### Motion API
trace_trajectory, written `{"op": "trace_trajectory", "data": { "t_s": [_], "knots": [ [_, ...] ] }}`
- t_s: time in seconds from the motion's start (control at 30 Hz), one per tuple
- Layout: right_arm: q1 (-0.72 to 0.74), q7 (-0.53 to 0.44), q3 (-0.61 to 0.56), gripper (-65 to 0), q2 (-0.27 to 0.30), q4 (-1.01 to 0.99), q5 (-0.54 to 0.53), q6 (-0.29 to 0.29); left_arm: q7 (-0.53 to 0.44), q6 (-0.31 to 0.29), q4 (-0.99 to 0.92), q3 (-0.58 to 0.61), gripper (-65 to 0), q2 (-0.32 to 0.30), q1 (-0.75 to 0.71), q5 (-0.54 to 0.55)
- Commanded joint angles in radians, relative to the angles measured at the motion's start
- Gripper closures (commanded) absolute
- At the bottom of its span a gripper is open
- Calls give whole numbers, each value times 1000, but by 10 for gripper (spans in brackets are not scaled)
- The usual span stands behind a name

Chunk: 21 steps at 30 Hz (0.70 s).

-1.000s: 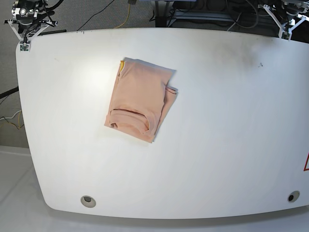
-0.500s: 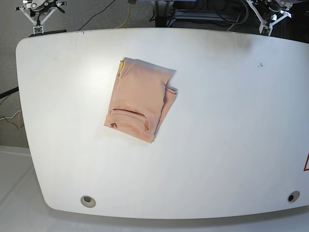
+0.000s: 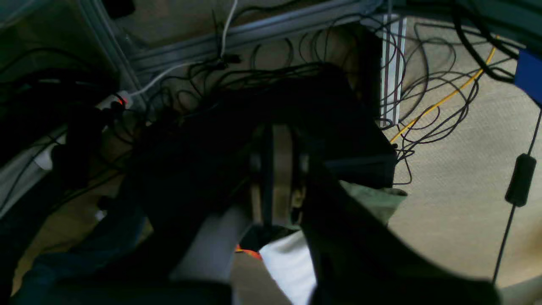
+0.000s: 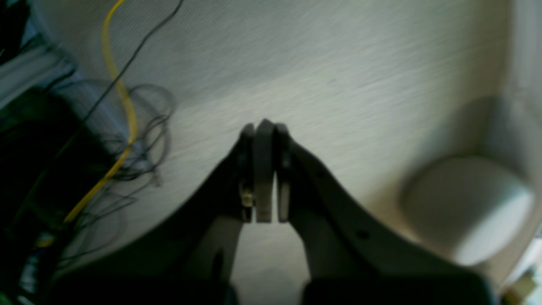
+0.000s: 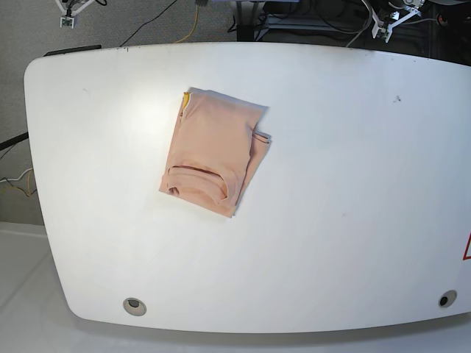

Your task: Fold the T-shirt properly

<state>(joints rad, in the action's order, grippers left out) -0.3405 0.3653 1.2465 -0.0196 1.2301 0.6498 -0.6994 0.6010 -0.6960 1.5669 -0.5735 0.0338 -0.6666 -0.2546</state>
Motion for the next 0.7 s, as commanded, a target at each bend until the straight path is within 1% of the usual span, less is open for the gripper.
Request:
{"op": "trace_trajectory", "data": {
  "t_s": [0.0, 0.17, 0.37, 0.53, 0.67],
  "knots": [
    [5, -55, 25, 0, 17, -39, 15, 1, -6, -2, -18, 5, -17, 1, -8, -1],
    [21, -113, 55, 0, 17, -131, 48, 1, -14, -2, -99, 2, -17, -4, 21, -1],
    [33, -190, 86, 0, 19, -227, 81, 1, -94, -2, -210, 2, -17, -5, 28, -10],
    [50, -231, 117, 0, 22, -310, 124, 1, -149, -2, -296, 4, -17, 1, 67, -94],
    [50, -259, 132, 0, 37, -361, 146, 1, -203, -2, -395, 2, -17, 2, 94, -137]
  ]
}}
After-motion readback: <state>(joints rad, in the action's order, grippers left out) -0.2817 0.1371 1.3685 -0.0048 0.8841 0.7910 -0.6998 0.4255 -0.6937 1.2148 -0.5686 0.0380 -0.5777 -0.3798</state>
